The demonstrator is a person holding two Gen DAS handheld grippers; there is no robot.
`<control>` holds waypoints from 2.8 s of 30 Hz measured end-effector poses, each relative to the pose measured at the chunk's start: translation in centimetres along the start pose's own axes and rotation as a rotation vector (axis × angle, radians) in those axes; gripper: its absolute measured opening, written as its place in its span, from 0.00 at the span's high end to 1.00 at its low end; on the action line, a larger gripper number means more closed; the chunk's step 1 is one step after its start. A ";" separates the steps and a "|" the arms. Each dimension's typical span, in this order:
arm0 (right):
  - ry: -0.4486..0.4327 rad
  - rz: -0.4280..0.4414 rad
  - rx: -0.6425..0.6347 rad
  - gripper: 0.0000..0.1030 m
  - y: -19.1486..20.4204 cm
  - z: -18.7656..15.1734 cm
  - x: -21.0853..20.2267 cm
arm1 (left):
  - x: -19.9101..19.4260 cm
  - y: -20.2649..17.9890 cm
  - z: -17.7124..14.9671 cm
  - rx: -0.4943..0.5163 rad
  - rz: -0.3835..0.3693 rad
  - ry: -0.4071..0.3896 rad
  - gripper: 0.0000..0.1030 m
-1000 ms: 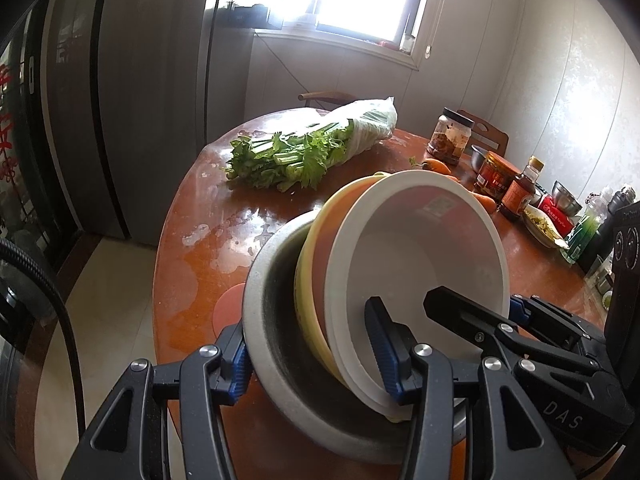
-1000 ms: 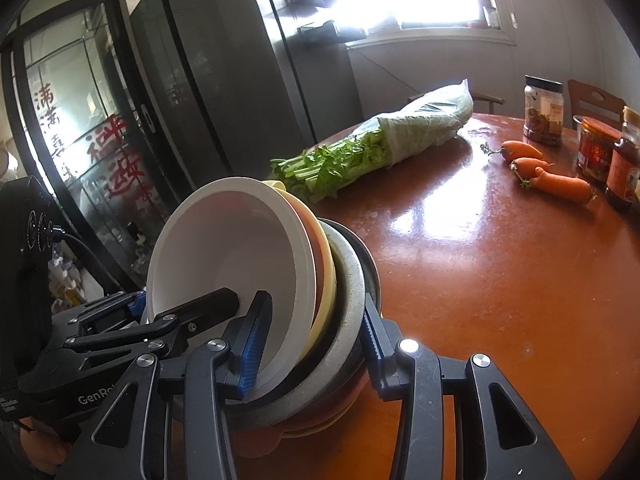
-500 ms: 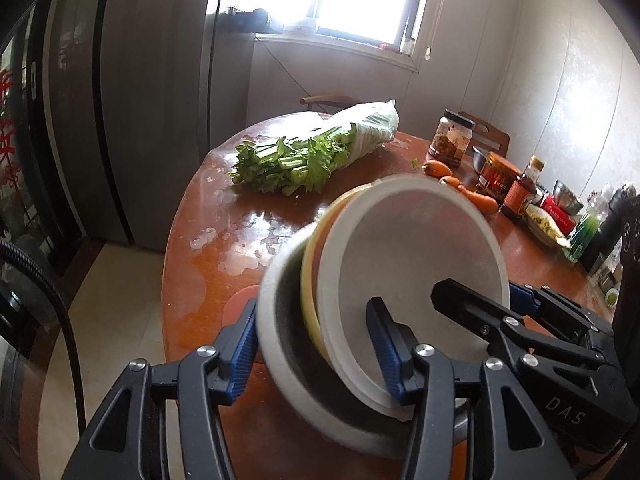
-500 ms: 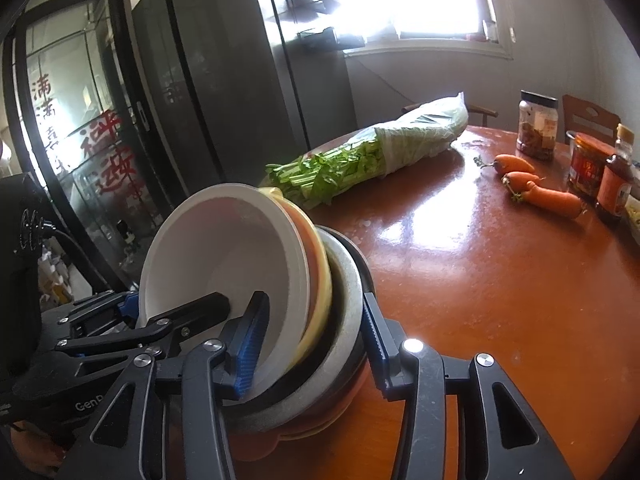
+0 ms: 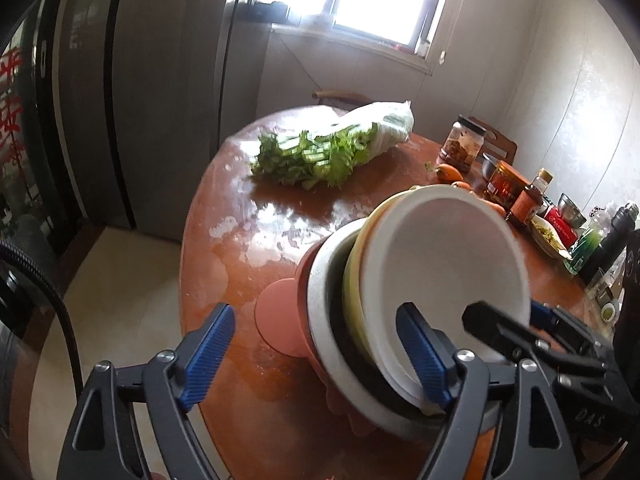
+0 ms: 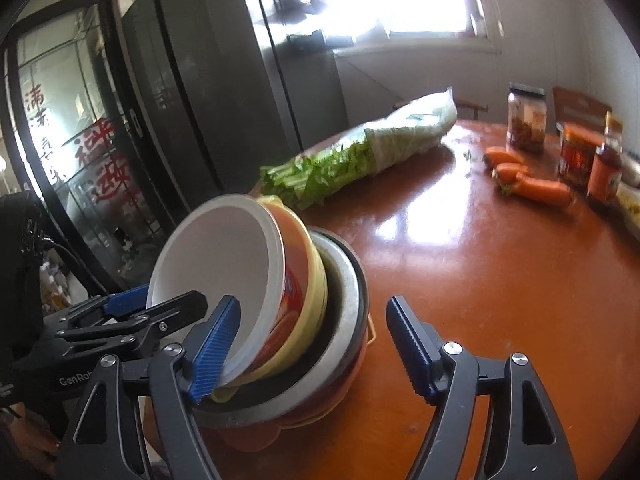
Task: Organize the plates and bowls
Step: 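Lower the nested bowls onto the steel pan atop the pink plates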
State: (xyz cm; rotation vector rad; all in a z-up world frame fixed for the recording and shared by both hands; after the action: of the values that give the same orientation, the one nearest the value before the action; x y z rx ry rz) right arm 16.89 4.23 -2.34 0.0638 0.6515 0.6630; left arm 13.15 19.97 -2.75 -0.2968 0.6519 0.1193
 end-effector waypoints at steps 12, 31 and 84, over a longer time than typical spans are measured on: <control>0.058 0.109 0.124 0.26 -1.4 -0.7 1.3 | 2.5 -0.8 -0.1 0.006 -0.093 0.084 0.14; 0.002 0.046 0.122 0.32 -8.0 -0.7 -2.8 | 4.6 -9.5 -0.6 0.117 -0.117 0.109 0.14; -0.174 -0.166 0.156 0.28 -16.7 0.7 -12.9 | 1.7 -19.3 0.4 0.200 -0.139 -0.043 0.16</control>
State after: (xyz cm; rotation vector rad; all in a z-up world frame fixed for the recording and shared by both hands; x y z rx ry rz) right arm 18.80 -16.57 0.89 0.2072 0.5335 0.4403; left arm 18.57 1.73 1.03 -0.1459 0.5935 -0.0718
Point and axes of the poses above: each gripper's, at about its wrist camera, not at the fingertips, and x roughly the way its jaws point, y to its left, z to its top, the point moved 5 cm from there along x, roughly the way its jaws point, and after that the axes turned 7 degrees about -y, right-handed, at the moved point
